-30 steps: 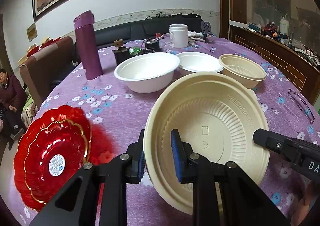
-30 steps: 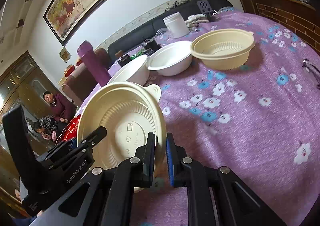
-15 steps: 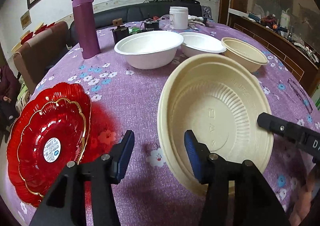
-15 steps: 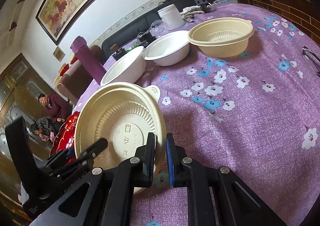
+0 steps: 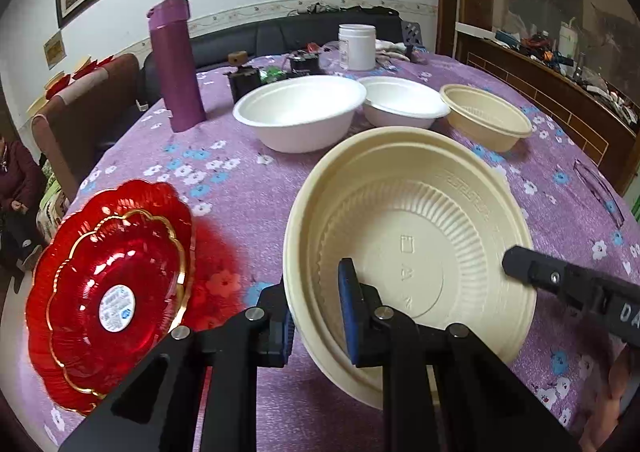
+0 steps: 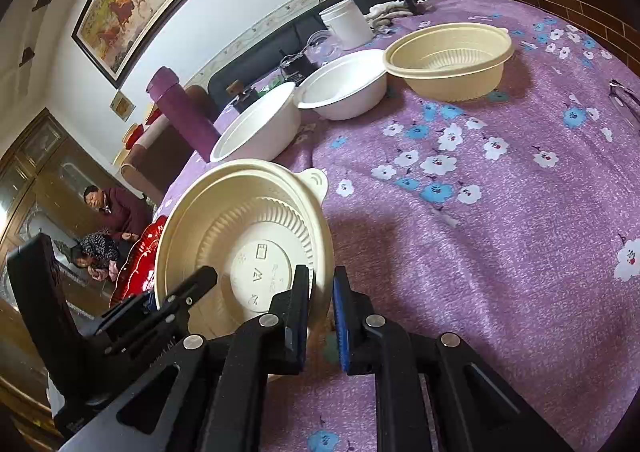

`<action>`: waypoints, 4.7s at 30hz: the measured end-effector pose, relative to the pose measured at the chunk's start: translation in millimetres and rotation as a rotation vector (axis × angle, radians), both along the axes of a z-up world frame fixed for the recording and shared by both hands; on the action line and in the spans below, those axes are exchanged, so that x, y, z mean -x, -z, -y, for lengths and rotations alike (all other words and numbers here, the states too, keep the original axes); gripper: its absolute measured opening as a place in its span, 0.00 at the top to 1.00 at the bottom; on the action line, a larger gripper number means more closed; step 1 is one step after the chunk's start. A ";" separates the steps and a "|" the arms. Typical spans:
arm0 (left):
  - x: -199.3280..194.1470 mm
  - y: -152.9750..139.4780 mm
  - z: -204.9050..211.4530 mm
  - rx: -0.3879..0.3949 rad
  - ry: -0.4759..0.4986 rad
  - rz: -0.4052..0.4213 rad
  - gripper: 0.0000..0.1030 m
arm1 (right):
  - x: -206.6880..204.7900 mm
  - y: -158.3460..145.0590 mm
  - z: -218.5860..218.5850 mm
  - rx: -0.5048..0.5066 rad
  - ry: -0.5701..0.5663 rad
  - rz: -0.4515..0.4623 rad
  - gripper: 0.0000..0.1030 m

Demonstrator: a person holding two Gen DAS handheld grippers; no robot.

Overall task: Organize plates and bowls
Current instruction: 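Carry the cream plate with both grippers toward the red plate stack, then lower the cream plate onto the red plates with both grippers, then open both grippers and move the right gripper toward the large white bowl, then grasp the white bowl rim with the right gripper while the left gripper grips it too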

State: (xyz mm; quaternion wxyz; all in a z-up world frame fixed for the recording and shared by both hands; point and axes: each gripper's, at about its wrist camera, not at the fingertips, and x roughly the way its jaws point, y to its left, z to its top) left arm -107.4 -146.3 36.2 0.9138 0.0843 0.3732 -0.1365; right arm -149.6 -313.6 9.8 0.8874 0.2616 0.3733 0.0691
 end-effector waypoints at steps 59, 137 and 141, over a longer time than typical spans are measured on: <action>-45.0 -13.8 -211.4 0.028 -0.466 -0.025 0.68 | -113.2 -8.2 -196.0 -0.139 -0.350 -0.253 0.85; -26.1 -26.3 -41.8 0.179 0.067 -0.152 0.57 | -39.8 -7.3 34.5 -0.256 -0.053 -0.198 0.94; -22.3 -25.2 -36.8 0.171 0.079 -0.153 0.74 | -35.3 -10.9 33.3 -0.276 -0.075 -0.179 0.94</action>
